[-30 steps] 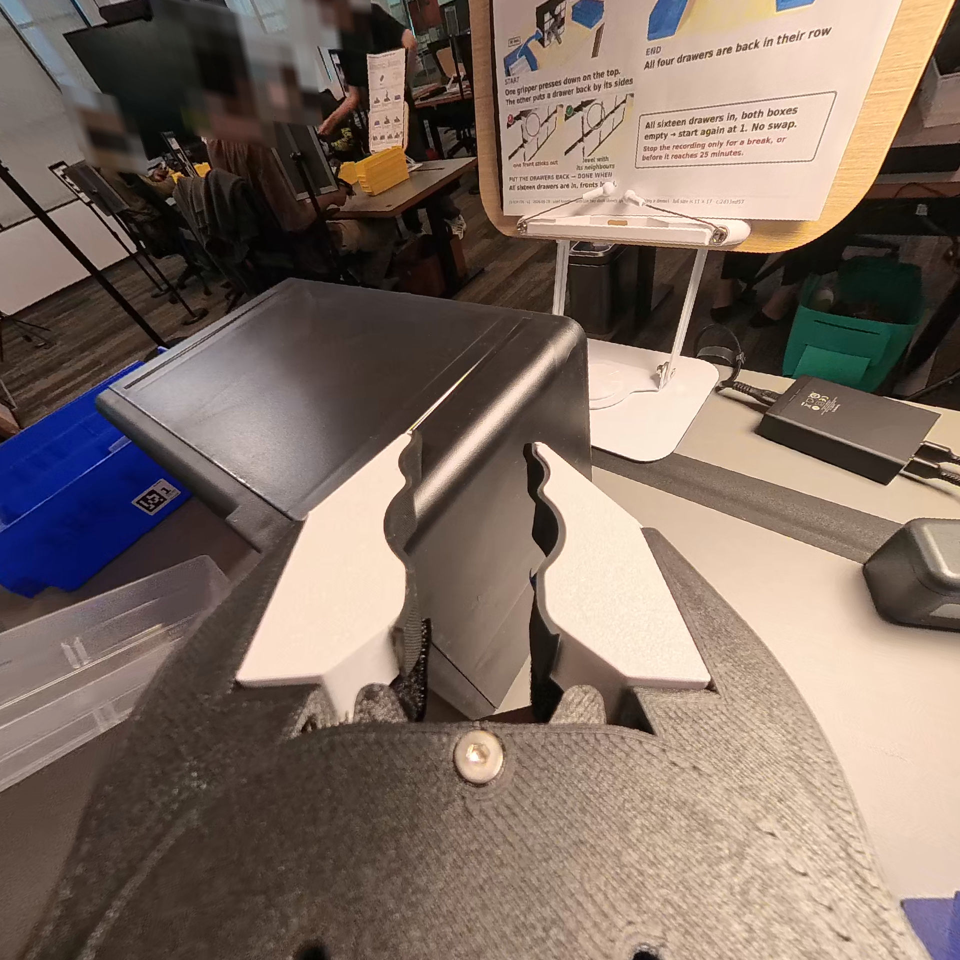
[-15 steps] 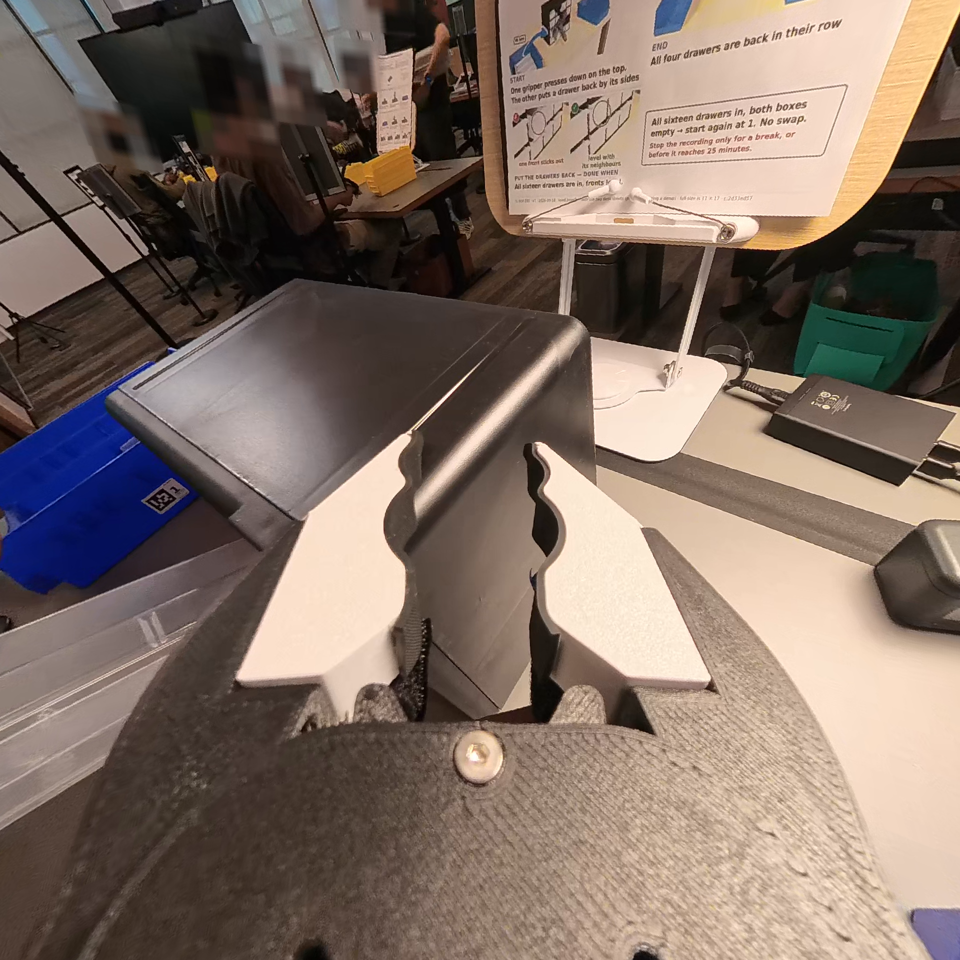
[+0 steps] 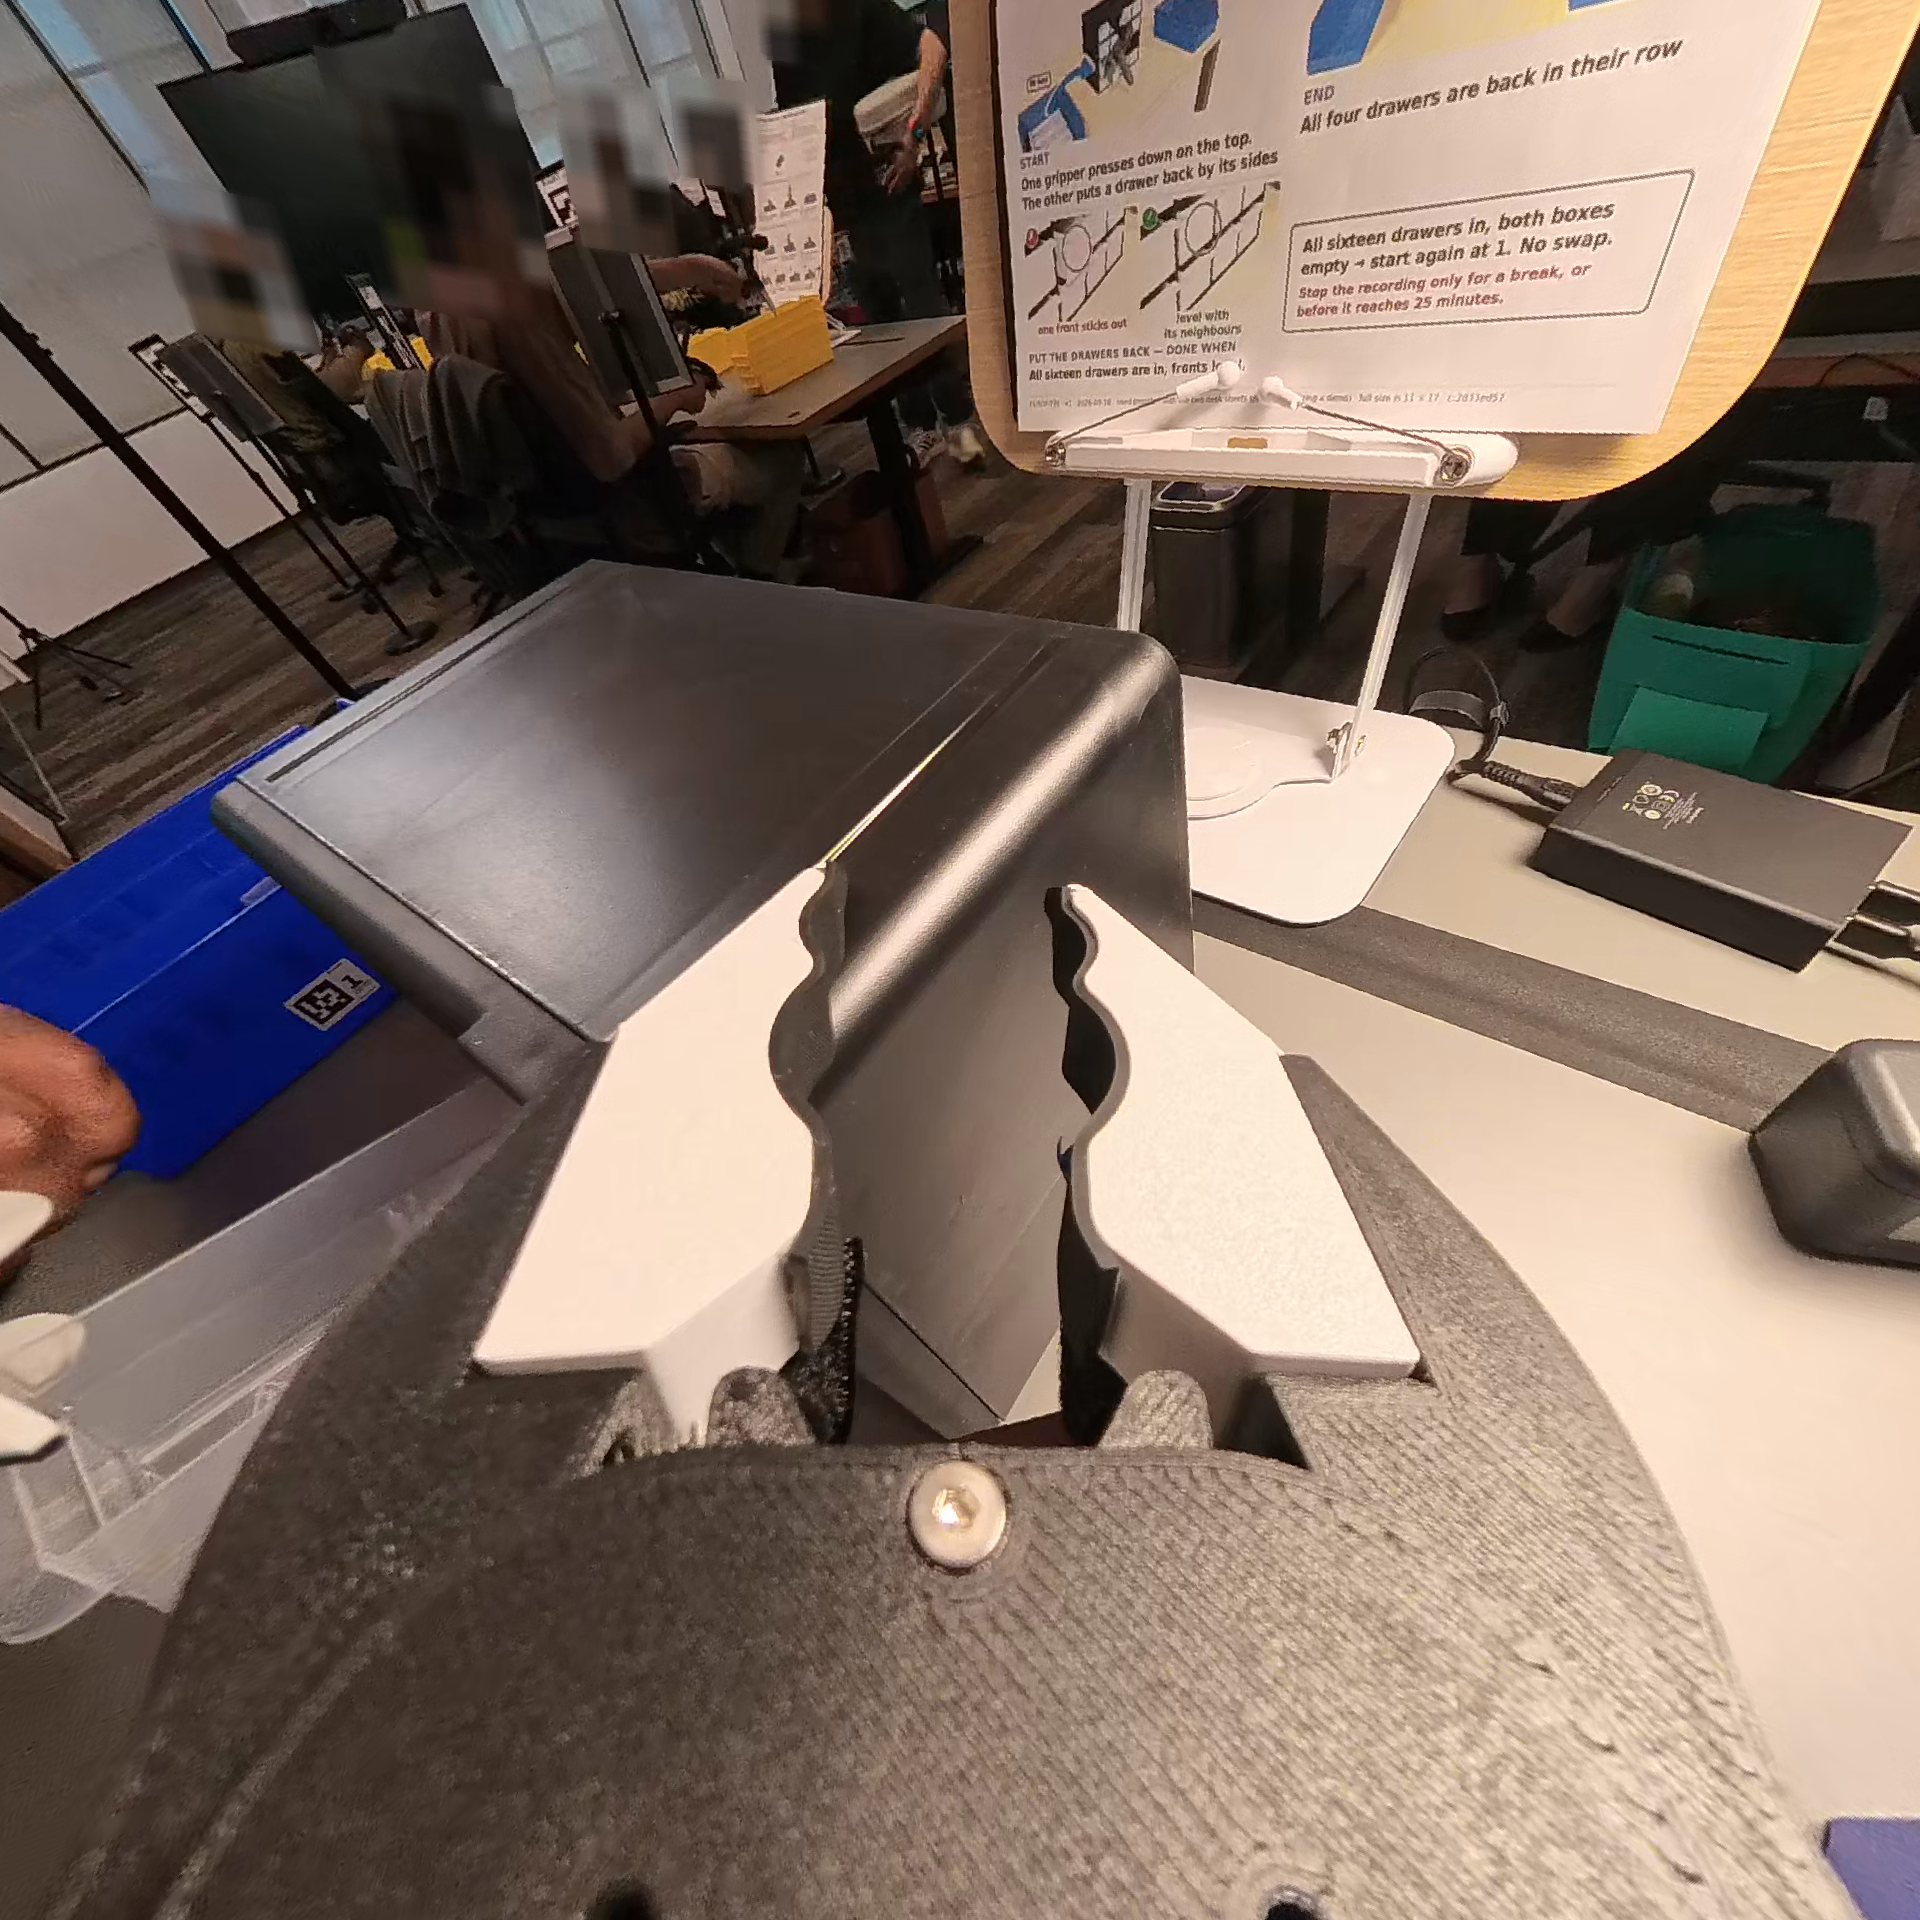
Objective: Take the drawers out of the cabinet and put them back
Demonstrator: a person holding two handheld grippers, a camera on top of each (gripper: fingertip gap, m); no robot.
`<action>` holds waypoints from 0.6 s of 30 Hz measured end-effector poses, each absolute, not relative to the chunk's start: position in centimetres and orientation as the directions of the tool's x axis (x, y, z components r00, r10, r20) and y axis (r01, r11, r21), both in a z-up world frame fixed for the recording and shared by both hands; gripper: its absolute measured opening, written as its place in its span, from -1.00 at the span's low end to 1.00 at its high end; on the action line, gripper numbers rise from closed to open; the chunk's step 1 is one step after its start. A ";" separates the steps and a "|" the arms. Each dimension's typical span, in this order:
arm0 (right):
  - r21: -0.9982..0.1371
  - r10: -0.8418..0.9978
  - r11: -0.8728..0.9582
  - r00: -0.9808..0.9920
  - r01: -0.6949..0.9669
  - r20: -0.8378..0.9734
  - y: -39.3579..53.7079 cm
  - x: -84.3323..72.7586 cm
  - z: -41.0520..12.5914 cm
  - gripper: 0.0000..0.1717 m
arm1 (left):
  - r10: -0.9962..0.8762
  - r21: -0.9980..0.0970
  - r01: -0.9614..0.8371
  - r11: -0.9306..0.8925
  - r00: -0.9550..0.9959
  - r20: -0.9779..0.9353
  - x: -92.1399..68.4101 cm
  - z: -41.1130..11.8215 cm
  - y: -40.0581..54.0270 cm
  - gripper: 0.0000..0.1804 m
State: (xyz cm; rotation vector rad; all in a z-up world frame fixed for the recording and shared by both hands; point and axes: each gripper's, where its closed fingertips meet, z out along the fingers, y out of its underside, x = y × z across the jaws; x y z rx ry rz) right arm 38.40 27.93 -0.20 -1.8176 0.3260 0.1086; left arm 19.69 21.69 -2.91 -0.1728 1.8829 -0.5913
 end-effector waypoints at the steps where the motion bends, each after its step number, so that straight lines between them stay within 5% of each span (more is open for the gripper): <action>1: -0.931 -0.164 -0.236 0.956 -0.277 -0.243 27.9 38.4 -0.2 -0.51 | -0.383 -0.468 0.170 0.867 -0.375 -0.844 19.7 -3.0 21.6 -0.81; 11: -0.932 -0.163 -0.235 0.956 -0.277 -0.243 27.9 38.4 -0.2 -0.52 | -0.181 -0.237 0.167 0.957 -0.294 -0.938 20.5 -6.3 22.5 -0.81; 18: -0.932 -0.164 -0.234 0.956 -0.277 -0.243 27.9 38.4 -0.2 -0.51 | -0.209 -0.208 -0.021 0.978 -0.162 -0.964 24.0 -6.8 27.8 -0.81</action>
